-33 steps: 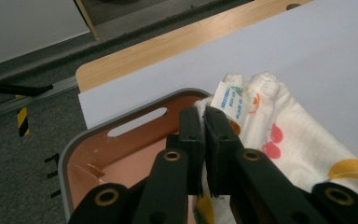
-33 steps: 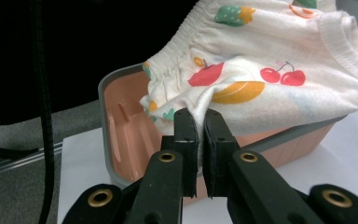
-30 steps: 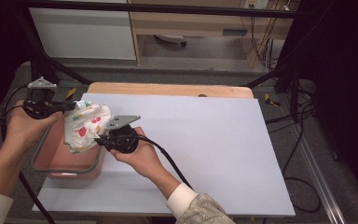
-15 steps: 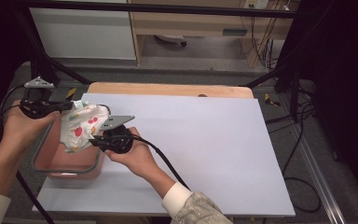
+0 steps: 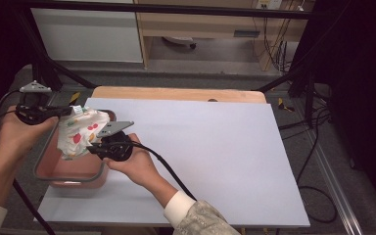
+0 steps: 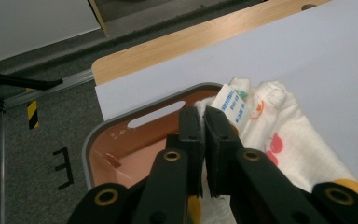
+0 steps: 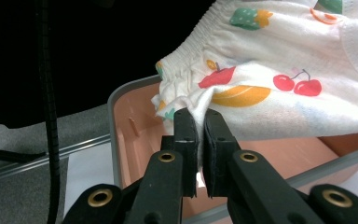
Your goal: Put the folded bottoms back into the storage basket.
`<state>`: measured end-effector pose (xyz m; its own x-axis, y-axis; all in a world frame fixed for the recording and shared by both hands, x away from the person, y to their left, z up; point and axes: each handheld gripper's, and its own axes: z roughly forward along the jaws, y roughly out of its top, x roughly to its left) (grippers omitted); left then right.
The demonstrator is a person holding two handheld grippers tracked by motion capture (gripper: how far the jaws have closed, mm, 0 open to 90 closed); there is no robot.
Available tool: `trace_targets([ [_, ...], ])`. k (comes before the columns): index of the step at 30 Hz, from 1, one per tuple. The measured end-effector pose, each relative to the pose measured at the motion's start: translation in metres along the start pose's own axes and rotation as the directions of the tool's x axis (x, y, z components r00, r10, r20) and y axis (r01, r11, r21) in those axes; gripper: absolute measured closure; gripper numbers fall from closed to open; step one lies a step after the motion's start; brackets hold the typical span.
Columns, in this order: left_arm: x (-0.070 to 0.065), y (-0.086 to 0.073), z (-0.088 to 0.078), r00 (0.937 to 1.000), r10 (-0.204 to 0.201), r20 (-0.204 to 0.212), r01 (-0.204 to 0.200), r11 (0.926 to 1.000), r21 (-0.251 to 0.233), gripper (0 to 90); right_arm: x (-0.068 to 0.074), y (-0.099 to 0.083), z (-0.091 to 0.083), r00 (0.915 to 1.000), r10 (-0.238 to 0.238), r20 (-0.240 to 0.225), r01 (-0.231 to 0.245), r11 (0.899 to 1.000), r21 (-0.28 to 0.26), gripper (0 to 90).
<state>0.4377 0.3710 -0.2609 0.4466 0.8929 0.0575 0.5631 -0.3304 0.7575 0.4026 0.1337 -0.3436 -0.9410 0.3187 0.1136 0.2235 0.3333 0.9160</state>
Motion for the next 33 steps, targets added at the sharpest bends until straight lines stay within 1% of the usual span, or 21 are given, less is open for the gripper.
trace_targets([
  [8, 0.004, -0.004, 0.000, 1.0000, -0.005, -0.006, 0.005, 1.0000, 0.007, 86.8, 0.002, -0.001, 0.006, 1.0000, 0.004, -0.006, -0.004, 1.000, 0.006, 86.0],
  [17, 0.005, -0.007, 0.001, 0.9999, -0.008, -0.007, 0.008, 0.9999, 0.013, 86.8, 0.003, -0.001, 0.011, 0.9999, 0.008, -0.014, -0.008, 1.000, 0.008, 86.0],
  [26, 0.007, -0.011, 0.003, 0.9999, -0.010, -0.006, 0.010, 0.9997, 0.024, 86.8, 0.007, -0.002, 0.016, 0.9996, 0.008, -0.027, -0.007, 1.000, 0.020, 85.9],
  [33, 0.009, -0.015, 0.004, 0.9998, -0.020, -0.009, 0.020, 0.9994, 0.029, 86.8, 0.009, -0.002, 0.023, 0.9994, 0.010, -0.033, -0.010, 1.000, 0.025, 85.9],
])
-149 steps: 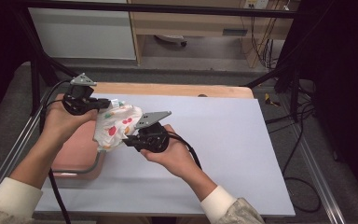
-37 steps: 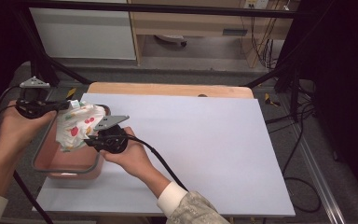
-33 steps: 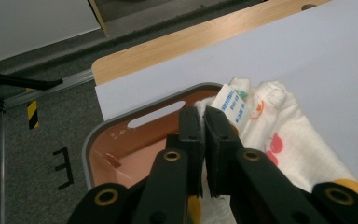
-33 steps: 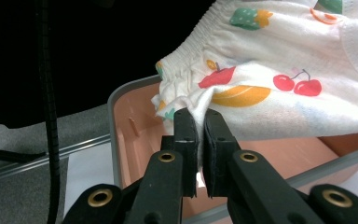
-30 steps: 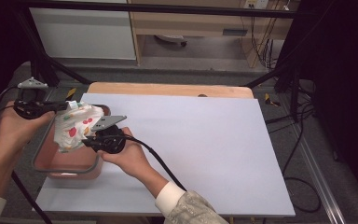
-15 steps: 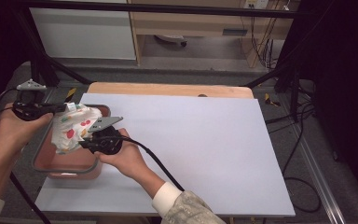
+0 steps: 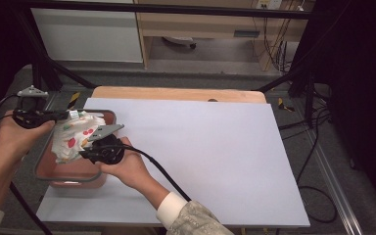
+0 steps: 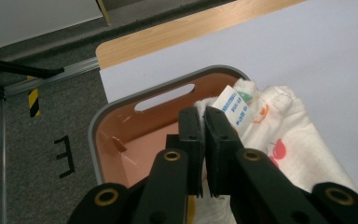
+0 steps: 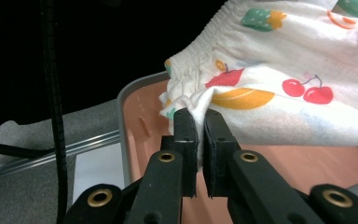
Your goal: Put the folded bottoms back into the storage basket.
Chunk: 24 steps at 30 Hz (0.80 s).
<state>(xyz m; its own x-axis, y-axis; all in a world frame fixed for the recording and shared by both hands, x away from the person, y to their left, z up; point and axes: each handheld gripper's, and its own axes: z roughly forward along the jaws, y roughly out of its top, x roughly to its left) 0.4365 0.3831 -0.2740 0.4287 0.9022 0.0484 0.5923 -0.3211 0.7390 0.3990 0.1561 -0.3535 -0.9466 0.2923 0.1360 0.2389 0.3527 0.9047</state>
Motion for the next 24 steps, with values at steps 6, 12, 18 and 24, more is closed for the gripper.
trace_targets([
  [6, 0.000, -0.003, 0.000, 1.0000, 0.003, -0.004, -0.003, 1.0000, 0.006, 86.8, 0.002, 0.000, 0.004, 1.0000, -0.001, -0.007, 0.001, 1.000, 0.007, 85.7],
  [12, 0.000, -0.004, 0.004, 0.9999, 0.006, -0.008, -0.005, 0.9998, 0.018, 86.7, 0.003, -0.001, 0.009, 1.0000, 0.006, -0.008, -0.006, 1.000, 0.015, 85.6],
  [18, 0.003, -0.005, 0.007, 0.9999, -0.004, -0.011, 0.004, 0.9997, 0.024, 86.6, 0.003, -0.001, 0.015, 0.9999, 0.008, -0.007, -0.008, 1.000, 0.026, 85.6],
  [24, 0.007, -0.009, 0.015, 0.9993, -0.015, -0.033, 0.016, 0.9996, 0.023, 82.1, -0.002, -0.003, 0.021, 1.0000, 0.009, -0.001, -0.009, 0.999, 0.050, 80.7],
])
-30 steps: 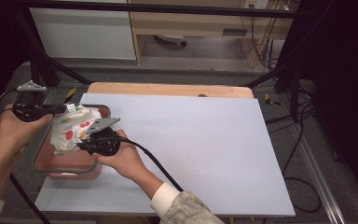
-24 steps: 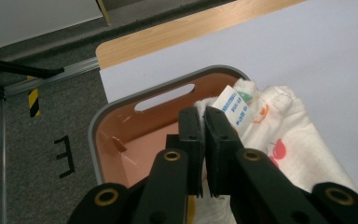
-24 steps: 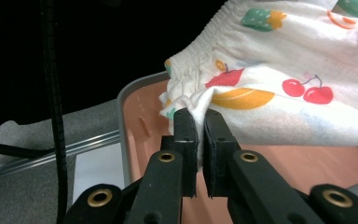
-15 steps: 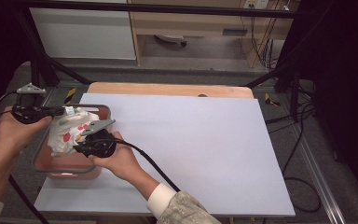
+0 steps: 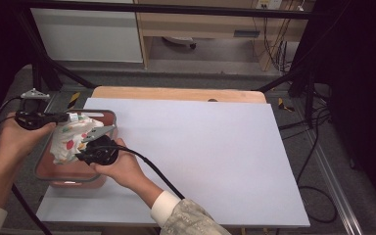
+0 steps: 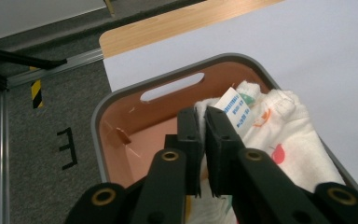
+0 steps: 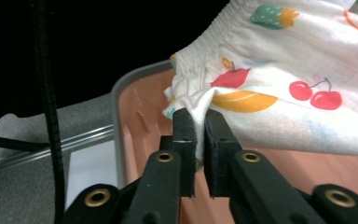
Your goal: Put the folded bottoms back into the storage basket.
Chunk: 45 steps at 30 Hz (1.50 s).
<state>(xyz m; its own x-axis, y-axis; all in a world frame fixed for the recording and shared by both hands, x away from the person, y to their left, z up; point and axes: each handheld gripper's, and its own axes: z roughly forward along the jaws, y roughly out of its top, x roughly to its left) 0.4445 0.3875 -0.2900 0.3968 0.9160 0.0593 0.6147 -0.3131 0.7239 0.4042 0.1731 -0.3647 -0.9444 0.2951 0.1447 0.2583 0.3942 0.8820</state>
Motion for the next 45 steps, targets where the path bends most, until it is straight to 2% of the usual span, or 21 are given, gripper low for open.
trace_targets([
  [2, 0.001, -0.002, 0.004, 0.9996, -0.022, -0.020, 0.021, 0.9997, -0.012, 67.0, -0.002, -0.002, -0.002, 0.9995, 0.032, 0.006, -0.032, 0.999, 0.017, 66.8],
  [3, 0.001, -0.003, 0.006, 0.9995, -0.026, -0.019, 0.026, 0.9995, -0.016, 61.7, -0.002, -0.002, -0.004, 0.9993, 0.037, 0.009, -0.037, 0.999, 0.026, 63.1],
  [6, -0.004, -0.004, 0.006, 0.9998, -0.015, -0.016, 0.014, 0.9989, -0.044, 58.7, 0.001, -0.005, -0.021, 0.9997, 0.020, 0.010, -0.020, 1.000, 0.014, 58.4],
  [11, -0.015, -0.006, 0.002, 0.9999, -0.008, -0.015, 0.007, 0.9978, -0.065, 50.6, 0.001, -0.002, -0.057, 0.9967, 0.013, 0.080, -0.011, 1.000, -0.022, 44.8],
  [15, -0.032, -0.006, -0.004, 0.9996, 0.027, 0.002, -0.027, 0.9954, -0.092, 46.5, 0.001, 0.002, -0.083, 0.9930, -0.002, 0.119, 0.006, 0.999, -0.032, 34.7],
  [18, -0.046, -0.007, -0.006, 0.9991, 0.038, 0.021, -0.035, 0.9943, -0.101, 41.8, 0.000, 0.007, -0.100, 0.9884, -0.026, 0.149, 0.033, 0.999, -0.040, 22.6],
  [20, -0.055, -0.007, -0.006, 0.9987, 0.047, 0.021, -0.045, 0.9930, -0.109, 37.6, -0.002, 0.011, -0.111, 0.9836, -0.026, 0.178, 0.035, 0.998, -0.049, 16.1],
  [22, -0.066, -0.007, -0.006, 0.9990, 0.040, 0.021, -0.038, 0.9938, -0.105, 32.0, -0.003, 0.012, -0.122, 0.9790, -0.018, 0.203, 0.031, 0.998, -0.059, 10.8],
  [26, -0.087, -0.007, -0.005, 0.9991, 0.032, 0.028, -0.028, 0.9912, -0.130, 24.3, -0.006, 0.009, -0.139, 0.9684, -0.014, 0.249, 0.030, 0.998, -0.063, 9.5],
  [28, -0.098, -0.006, -0.004, 0.9983, 0.037, 0.044, -0.030, 0.9894, -0.142, 21.0, -0.009, 0.007, -0.145, 0.9651, -0.021, 0.261, 0.037, 0.998, -0.055, 8.7],
  [31, -0.118, -0.006, -0.001, 0.9963, 0.067, 0.054, -0.059, 0.9887, -0.138, 13.7, -0.015, 0.005, -0.153, 0.9615, -0.013, 0.274, 0.029, 0.998, -0.055, 8.5],
  [34, -0.135, -0.008, 0.005, 0.9954, 0.074, 0.062, -0.064, 0.9874, -0.144, 11.9, -0.021, 0.002, -0.162, 0.9614, -0.005, 0.275, 0.022, 0.998, -0.060, 6.1],
  [36, -0.143, -0.010, 0.008, 0.9942, 0.079, 0.073, -0.066, 0.9856, -0.155, 11.3, -0.026, 0.001, -0.168, 0.9575, -0.001, 0.288, 0.019, 0.998, -0.062, 6.2],
  [38, -0.148, -0.014, 0.007, 0.9937, 0.084, 0.074, -0.070, 0.9814, -0.179, 10.6, -0.031, 0.000, -0.174, 0.9544, 0.007, 0.299, 0.014, 0.998, -0.065, 6.2],
  [39, -0.150, -0.017, 0.006, 0.9946, 0.073, 0.074, -0.058, 0.9804, -0.188, 10.1, -0.033, -0.001, -0.176, 0.9536, 0.017, 0.301, 0.005, 0.998, -0.069, 6.2],
  [42, -0.152, -0.025, 0.005, 0.9949, 0.065, 0.077, -0.050, 0.9812, -0.186, 10.1, -0.037, -0.004, -0.182, 0.9479, 0.023, 0.318, -0.003, 0.998, -0.063, 6.1],
  [44, -0.153, -0.031, 0.005, 0.9961, 0.057, 0.067, -0.045, 0.9833, -0.176, 10.1, -0.041, -0.007, -0.185, 0.9480, 0.039, 0.316, -0.020, 0.998, -0.065, 5.8],
  [45, -0.152, -0.034, 0.005, 0.9963, 0.056, 0.065, -0.044, 0.9840, -0.173, 10.2, -0.042, -0.008, -0.187, 0.9452, 0.048, 0.323, -0.028, 0.997, -0.066, 5.8],
])
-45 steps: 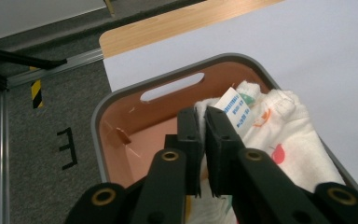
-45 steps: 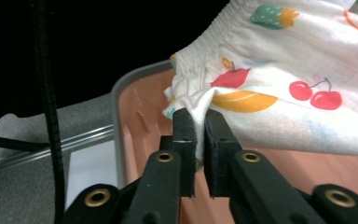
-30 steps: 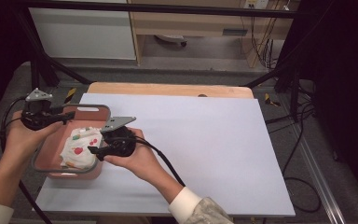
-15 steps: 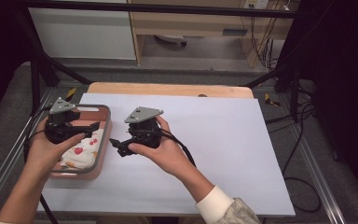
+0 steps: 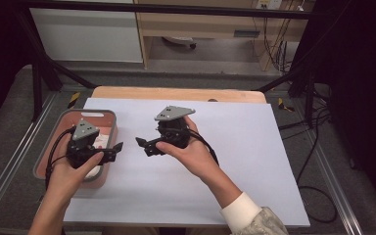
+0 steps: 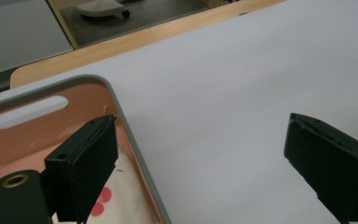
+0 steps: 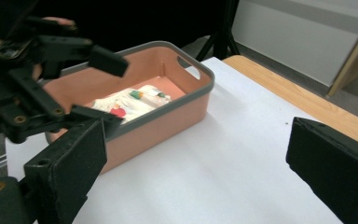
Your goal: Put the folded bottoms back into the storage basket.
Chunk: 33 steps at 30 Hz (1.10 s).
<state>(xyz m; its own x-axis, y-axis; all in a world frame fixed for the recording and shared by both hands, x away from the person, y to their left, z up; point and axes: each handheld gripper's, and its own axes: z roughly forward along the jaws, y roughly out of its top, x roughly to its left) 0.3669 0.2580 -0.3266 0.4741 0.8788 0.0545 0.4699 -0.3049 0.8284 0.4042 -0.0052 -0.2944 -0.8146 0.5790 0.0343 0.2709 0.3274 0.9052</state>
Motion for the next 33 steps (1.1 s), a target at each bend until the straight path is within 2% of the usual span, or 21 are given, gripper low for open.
trace_targets([
  [5, 0.004, -0.006, -0.010, 0.9996, -0.027, 0.010, 0.028, 0.9992, -0.027, 10.1, -0.011, -0.003, -0.004, 0.9992, 0.017, 0.036, -0.017, 1.000, -0.001, 6.4],
  [6, 0.004, -0.007, -0.012, 0.9996, -0.028, 0.002, 0.028, 0.9990, -0.035, 10.0, -0.014, -0.004, -0.004, 0.9988, 0.021, 0.045, -0.021, 1.000, -0.003, 6.5],
  [9, 0.004, -0.009, -0.014, 0.9996, -0.027, 0.001, 0.027, 0.9992, -0.030, 9.7, -0.024, -0.005, -0.005, 0.9976, 0.040, 0.057, -0.039, 0.999, -0.005, 6.5],
  [15, 0.000, -0.012, -0.012, 0.9999, -0.014, 0.010, 0.014, 0.9997, -0.020, 9.7, -0.038, -0.008, -0.006, 0.9934, 0.075, 0.086, -0.074, 0.997, -0.006, 6.8],
  [26, -0.005, -0.015, -0.004, 0.9993, -0.021, 0.032, 0.021, 0.9998, 0.006, 9.5, -0.061, -0.011, -0.020, 0.9847, 0.127, 0.119, -0.124, 0.992, -0.035, 6.9],
  [33, -0.007, -0.014, -0.006, 0.9995, -0.016, 0.026, 0.016, 0.9999, -0.004, 9.4, -0.071, -0.015, -0.033, 0.9813, 0.132, 0.140, -0.128, 0.991, -0.039, 6.8],
])
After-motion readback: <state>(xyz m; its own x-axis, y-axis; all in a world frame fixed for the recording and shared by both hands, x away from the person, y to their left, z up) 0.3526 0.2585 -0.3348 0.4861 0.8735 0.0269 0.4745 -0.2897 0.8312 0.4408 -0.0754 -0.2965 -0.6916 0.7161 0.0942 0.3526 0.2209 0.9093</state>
